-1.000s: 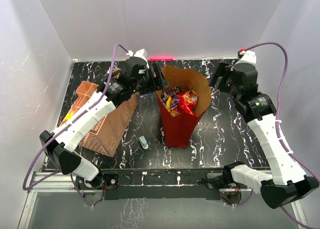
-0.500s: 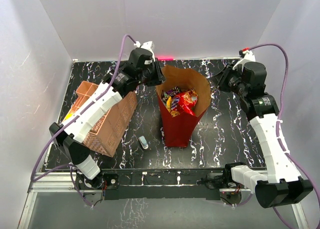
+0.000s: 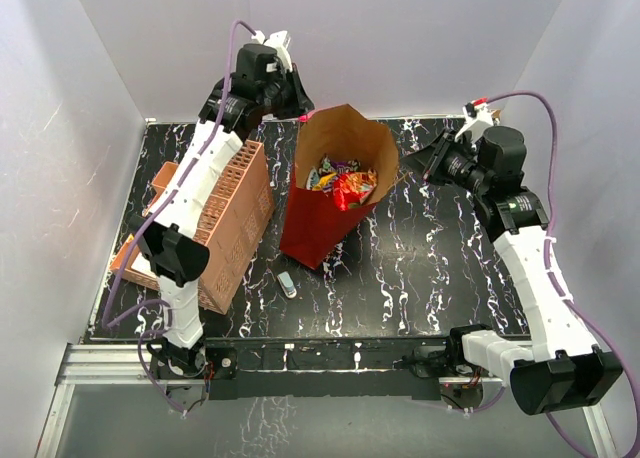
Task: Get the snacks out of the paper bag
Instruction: Adjust the paper bag at the center of the board.
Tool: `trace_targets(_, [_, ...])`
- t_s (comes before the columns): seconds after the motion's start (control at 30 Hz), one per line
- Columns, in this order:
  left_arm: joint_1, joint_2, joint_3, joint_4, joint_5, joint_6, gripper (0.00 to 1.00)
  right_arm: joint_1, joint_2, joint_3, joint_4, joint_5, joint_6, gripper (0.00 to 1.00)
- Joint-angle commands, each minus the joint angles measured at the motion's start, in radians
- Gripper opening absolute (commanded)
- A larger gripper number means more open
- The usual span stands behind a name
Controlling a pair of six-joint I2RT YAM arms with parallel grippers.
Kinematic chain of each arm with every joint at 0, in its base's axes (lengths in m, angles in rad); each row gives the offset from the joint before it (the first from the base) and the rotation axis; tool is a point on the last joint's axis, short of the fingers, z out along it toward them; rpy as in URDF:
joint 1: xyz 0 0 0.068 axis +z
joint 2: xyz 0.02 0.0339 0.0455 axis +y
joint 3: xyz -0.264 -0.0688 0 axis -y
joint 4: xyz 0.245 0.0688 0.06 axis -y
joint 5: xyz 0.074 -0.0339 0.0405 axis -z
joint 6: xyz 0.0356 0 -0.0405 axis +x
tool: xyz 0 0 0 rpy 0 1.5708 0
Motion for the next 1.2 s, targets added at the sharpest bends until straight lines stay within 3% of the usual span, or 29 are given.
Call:
trace_targets(0.0, [0.044, -0.044, 0.086, 0.147, 0.122, 0.108, 0.00, -0.003, -0.019, -0.052, 0.197, -0.160, 0.102, 0.09])
trace_targets(0.1, [0.047, -0.081, 0.005, 0.206, 0.183, 0.156, 0.00, -0.002, -0.050, -0.128, 0.245, -0.211, 0.165, 0.09])
trace_targets(0.23, [0.047, -0.164, -0.189, 0.343, 0.397, 0.150, 0.00, 0.005, -0.127, -0.281, 0.262, -0.254, 0.203, 0.10])
trace_targets(0.37, [0.047, -0.242, -0.372, 0.500, 0.610, 0.094, 0.00, 0.008, -0.229, -0.369, 0.140, -0.250, 0.170, 0.10])
trace_targets(0.57, [0.046, -0.281, -0.491, 0.659, 0.724, -0.065, 0.00, 0.007, -0.391, -0.495, 0.052, -0.263, 0.177, 0.11])
trace_targets(0.77, [0.052, -0.199, -0.295, 0.494, 0.442, -0.032, 0.00, 0.008, -0.363, -0.528, 0.170, -0.297, 0.232, 0.11])
trace_targets(1.07, [0.092, 0.019, 0.091, 0.503, 0.416, 0.095, 0.00, 0.009, -0.204, -0.433, 0.308, -0.292, 0.244, 0.11])
trace_targets(1.17, [0.101, 0.048, 0.138, 0.540, 0.464, 0.113, 0.00, 0.014, -0.167, -0.414, 0.345, -0.293, 0.260, 0.11])
